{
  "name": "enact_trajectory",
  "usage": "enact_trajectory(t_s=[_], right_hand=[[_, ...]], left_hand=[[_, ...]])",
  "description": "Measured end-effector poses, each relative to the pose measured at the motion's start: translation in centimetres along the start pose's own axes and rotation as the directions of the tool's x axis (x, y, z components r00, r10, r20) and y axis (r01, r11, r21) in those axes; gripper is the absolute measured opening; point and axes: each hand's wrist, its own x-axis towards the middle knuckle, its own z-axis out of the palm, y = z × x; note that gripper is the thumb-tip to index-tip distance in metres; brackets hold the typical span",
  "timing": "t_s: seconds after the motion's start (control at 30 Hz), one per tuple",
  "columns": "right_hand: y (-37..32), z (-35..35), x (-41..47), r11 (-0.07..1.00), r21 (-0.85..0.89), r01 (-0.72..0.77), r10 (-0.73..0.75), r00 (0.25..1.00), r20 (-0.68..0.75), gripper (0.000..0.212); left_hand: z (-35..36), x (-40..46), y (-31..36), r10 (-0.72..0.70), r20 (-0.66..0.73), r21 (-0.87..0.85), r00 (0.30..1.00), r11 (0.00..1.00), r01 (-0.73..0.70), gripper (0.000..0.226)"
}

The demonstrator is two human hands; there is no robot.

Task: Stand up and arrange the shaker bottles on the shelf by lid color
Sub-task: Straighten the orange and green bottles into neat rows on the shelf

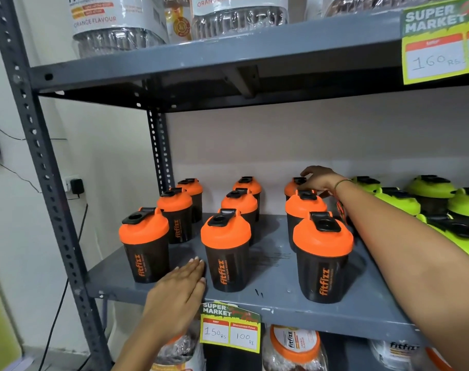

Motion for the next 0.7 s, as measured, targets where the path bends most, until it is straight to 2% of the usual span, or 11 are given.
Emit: enact_trajectory(t_s=[0.13,0.37,0.47,0.53,0.57,0.63,0.7], right_hand=[[-0.3,-1.0,-0.7,0.998,0.033,0.053,-0.052,0.998,-0.027,0.077],[-2.2,-4.2,-4.4,0.985,0.053,0.161,-0.149,0.973,-0.178,0.056],[-3.0,-5.2,-7.1,0.977,0.076,0.2,-0.179,0.959,-0.222,0.044],[-3.1,-5.8,-9.2,0.972,0.076,0.223,-0.2,0.951,-0.235,0.04],[-3.1,-6.1,-10.5,0.969,0.068,0.238,-0.217,0.948,-0.232,0.04],[-3.0,-6.7,-13.3,0.962,0.058,0.266,-0.246,0.94,-0.237,0.041],[-2.6,-7.6,-15.9,0.958,0.033,0.284,-0.264,0.923,-0.28,0.039]], left_hand=[[0.1,0.0,-0.2,-0.005,0.002,0.009,1.0,1.0,0.005,0.081],[0.0,0.0,-0.1,-0.009,0.037,0.01,0.999,1.0,0.009,0.087],[-0.4,-0.2,0.4,-0.032,0.047,-0.048,0.998,0.998,0.034,0.07],[-0.6,-0.5,0.4,-0.099,-0.023,-0.202,0.995,0.975,0.092,0.054],[-0.7,-0.7,0.6,-0.152,-0.081,-0.338,0.985,0.934,0.116,0.048],[-0.7,-1.4,1.2,-0.309,-0.194,-0.635,0.931,0.763,0.121,0.037],[-0.9,-2.2,2.5,-0.525,-0.303,-0.813,0.795,0.577,0.072,0.031]])
